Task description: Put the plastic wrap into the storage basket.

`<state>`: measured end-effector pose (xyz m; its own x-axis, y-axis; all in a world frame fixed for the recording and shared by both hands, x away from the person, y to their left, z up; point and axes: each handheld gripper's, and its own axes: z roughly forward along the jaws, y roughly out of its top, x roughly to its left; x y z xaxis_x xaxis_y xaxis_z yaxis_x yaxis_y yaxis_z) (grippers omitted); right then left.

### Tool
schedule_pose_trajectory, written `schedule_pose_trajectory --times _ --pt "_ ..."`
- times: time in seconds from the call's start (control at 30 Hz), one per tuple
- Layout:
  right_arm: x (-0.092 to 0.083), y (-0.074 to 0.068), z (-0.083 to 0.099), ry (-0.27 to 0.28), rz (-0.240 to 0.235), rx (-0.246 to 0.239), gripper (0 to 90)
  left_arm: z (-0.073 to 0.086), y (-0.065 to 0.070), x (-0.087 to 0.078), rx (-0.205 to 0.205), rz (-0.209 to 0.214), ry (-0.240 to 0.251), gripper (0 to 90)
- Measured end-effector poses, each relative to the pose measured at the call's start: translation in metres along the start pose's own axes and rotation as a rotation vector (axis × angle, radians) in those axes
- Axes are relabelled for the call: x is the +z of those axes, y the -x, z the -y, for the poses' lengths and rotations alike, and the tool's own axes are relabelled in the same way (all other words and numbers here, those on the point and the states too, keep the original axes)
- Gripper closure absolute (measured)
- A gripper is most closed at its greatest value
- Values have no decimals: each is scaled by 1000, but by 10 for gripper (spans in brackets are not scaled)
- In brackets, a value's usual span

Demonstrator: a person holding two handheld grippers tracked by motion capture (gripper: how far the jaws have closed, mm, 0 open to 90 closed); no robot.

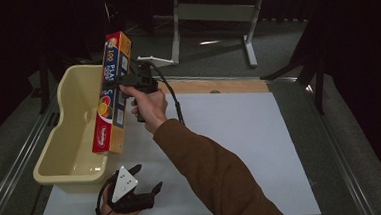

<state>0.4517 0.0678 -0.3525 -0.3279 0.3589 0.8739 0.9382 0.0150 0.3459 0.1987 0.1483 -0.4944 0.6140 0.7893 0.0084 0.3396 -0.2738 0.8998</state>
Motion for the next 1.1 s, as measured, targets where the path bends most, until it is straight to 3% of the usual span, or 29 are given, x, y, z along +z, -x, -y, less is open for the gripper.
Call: schedule_pose_trajectory --times 0.67,1.1 --pt "34 5 12 8 12 61 390 -1 1 -2 17 0 27 158" --pt "58 7 22 -41 17 76 389 -3 2 -4 36 3 53 158"
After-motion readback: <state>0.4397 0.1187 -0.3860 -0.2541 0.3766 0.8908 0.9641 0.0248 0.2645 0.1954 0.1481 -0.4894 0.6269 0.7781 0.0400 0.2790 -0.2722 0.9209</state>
